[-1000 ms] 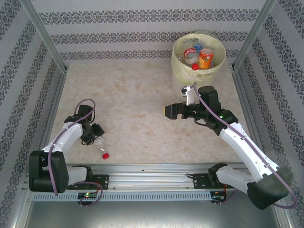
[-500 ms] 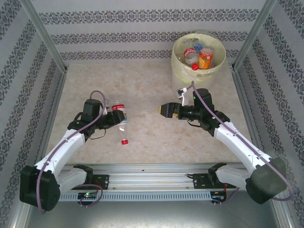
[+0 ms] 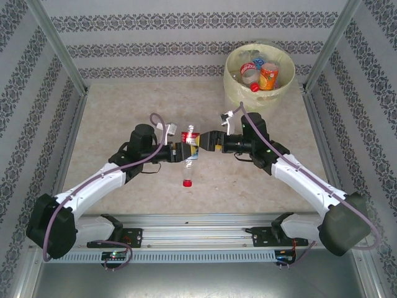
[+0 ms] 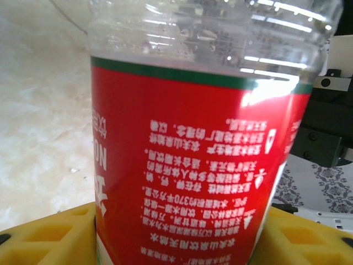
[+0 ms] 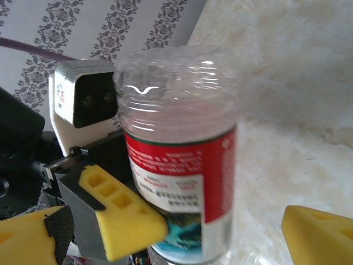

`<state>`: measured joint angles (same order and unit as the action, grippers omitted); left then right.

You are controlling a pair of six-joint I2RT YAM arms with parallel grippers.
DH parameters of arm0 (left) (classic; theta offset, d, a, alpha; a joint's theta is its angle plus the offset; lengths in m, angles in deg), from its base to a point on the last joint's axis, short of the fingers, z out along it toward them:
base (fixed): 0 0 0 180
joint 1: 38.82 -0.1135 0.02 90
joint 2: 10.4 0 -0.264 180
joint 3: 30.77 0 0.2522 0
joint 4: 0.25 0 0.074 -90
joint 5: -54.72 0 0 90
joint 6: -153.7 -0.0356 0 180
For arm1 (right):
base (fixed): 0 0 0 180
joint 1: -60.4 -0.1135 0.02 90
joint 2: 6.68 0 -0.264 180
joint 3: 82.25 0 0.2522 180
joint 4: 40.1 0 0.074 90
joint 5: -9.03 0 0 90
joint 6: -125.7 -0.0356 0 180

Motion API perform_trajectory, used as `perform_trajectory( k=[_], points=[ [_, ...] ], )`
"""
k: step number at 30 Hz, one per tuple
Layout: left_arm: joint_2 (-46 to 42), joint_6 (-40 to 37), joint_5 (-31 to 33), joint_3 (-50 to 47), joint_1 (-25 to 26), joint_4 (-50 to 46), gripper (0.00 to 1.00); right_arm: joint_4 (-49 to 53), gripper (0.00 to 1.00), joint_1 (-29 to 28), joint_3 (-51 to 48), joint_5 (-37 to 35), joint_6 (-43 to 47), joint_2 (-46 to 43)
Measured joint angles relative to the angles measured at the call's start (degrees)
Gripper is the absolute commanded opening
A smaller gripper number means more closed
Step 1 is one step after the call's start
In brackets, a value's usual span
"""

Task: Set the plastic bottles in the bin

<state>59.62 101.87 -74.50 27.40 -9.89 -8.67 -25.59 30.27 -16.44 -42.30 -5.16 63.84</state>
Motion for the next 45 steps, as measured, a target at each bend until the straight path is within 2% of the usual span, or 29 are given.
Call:
perform_trajectory(
  k=[14, 22, 27, 30, 34, 39, 45],
  points=[
    [4.39, 0.39, -0.76, 3.54, 5.22, 2.97, 0.62, -0.5, 0.91, -0.52, 2.49, -2.86, -0.83, 3.04],
    [4.42, 0.2, -0.85, 3.65, 5.86, 3.28, 0.66, 0.33, 0.72, -0.52, 3.48, -4.81, 0.24, 3.04],
    [4.42, -0.72, -0.66, 3.98, 6.32, 3.06, 0.77, 2.01, 0.62, -0.5, 3.91, -5.53, 1.05, 2.45],
    [4.42, -1.99, -0.5, 5.14, 6.38, 2.84, 0.92, 4.15, 0.6, -0.24, 4.2, -6.38, 2.01, 1.03],
    [4.26, -4.59, 0.42, 6.8, 6.49, 2.8, 1.0, 8.0, 0.58, 1.53, 4.85, -7.39, 3.5, -2.56],
    [3.87, -8.92, 0.46, 9.01, 6.64, 2.32, 1.0, 16.17, 0.58, 5.44, 8.74, -10.47, 7.78, -7.61],
    [3.61, -16.5, 1.73, 12.96, 6.64, 1.16, 1.0, 27.61, 0.58, 14.64, 15.54, -16.09, 13.94, -13.16]
  ],
)
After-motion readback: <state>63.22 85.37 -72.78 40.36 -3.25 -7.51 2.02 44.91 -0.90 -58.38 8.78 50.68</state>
